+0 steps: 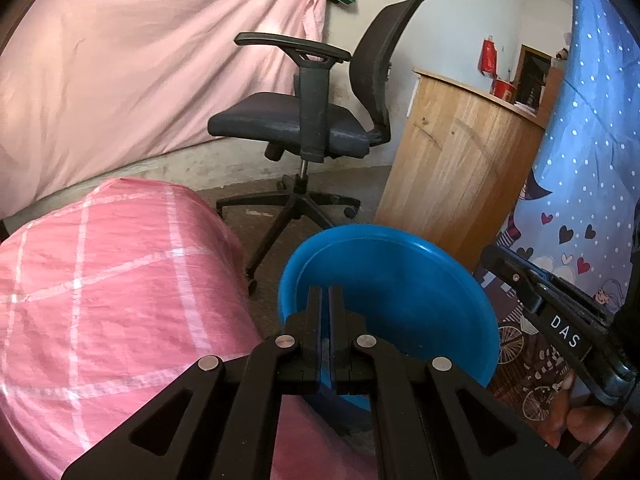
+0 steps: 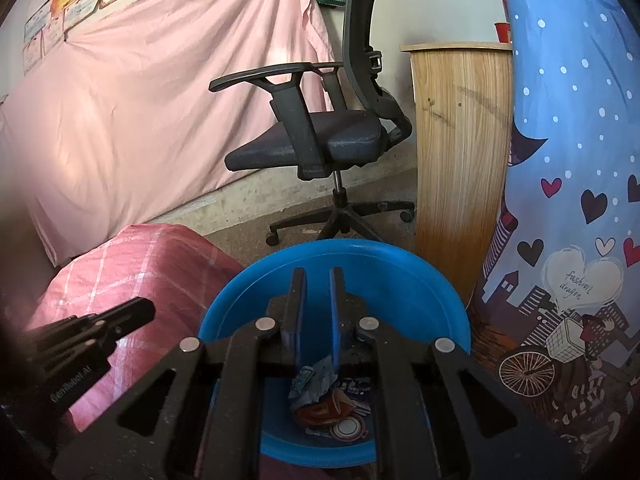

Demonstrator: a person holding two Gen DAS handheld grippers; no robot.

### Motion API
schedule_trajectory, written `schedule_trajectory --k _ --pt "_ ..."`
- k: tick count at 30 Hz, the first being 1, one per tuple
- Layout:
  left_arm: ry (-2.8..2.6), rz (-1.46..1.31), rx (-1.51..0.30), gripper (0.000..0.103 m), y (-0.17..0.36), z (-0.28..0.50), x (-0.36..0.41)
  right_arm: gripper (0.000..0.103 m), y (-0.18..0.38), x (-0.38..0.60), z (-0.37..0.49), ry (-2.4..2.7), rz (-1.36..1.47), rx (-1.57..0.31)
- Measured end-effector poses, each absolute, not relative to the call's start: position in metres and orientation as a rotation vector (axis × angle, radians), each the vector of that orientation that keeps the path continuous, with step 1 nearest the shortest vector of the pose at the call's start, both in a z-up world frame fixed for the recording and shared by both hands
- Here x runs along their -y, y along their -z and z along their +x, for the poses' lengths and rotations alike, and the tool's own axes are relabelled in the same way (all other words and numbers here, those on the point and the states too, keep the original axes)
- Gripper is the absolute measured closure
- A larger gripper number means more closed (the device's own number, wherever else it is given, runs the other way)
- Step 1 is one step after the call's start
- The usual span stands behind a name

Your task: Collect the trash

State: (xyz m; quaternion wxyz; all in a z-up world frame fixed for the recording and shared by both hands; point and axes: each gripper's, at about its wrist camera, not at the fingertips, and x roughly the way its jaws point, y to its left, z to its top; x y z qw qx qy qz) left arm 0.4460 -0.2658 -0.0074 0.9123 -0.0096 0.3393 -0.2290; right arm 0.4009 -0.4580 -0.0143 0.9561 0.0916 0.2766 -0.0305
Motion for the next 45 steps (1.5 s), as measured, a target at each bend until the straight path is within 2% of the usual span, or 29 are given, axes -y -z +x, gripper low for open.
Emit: schedule_trajectory --k 2,4,6,11,13,17,19,23,25,31,45 --pt "0.465 -0.026 -0.693 0.092 0.005 0.444 0.261 0.066 0.012 0.457 0.4 0.063 0.184 -0.56" --pt "0.456 -0.041 -0.679 0.074 0.002 0.441 0.257 0.064 0.01 0.455 0.4 0.061 0.183 -0.555" --pt "0.431 -0.064 -0.655 0.066 -0.003 0.438 0.248 0.061 0.007 0.452 0.4 0.058 0.182 -0.549" --pt "0.388 -0.086 -0.633 0.063 -0.014 0.433 0.232 0.048 0.002 0.44 0.397 0.052 0.168 -0.527" --pt "0.367 -0.095 -0.619 0.052 -0.018 0.43 0.225 0.042 0.0 0.435 0.395 0.053 0.157 -0.516" --pt "0.328 -0.126 -0.574 0.042 -0.029 0.421 0.205 0.037 -0.003 0.426 0.392 0.06 0.136 -0.499" --pt "0.305 -0.132 -0.56 0.03 -0.033 0.418 0.194 0.032 -0.005 0.423 0.388 0.061 0.135 -0.483" --pt "0.265 -0.155 -0.511 0.019 -0.038 0.408 0.172 0.023 -0.009 0.416 0.378 0.066 0.135 -0.449" --pt "0.239 -0.166 -0.501 0.009 -0.039 0.403 0.161 0.017 -0.01 0.414 0.373 0.065 0.136 -0.435" --pt "0.181 -0.213 -0.46 0.004 -0.04 0.384 0.13 0.0 -0.016 0.404 0.35 0.05 0.143 -0.358" --pt "0.113 -0.19 -0.375 0.002 -0.049 0.309 0.073 0.0 -0.031 0.364 0.282 -0.003 0.114 -0.264"
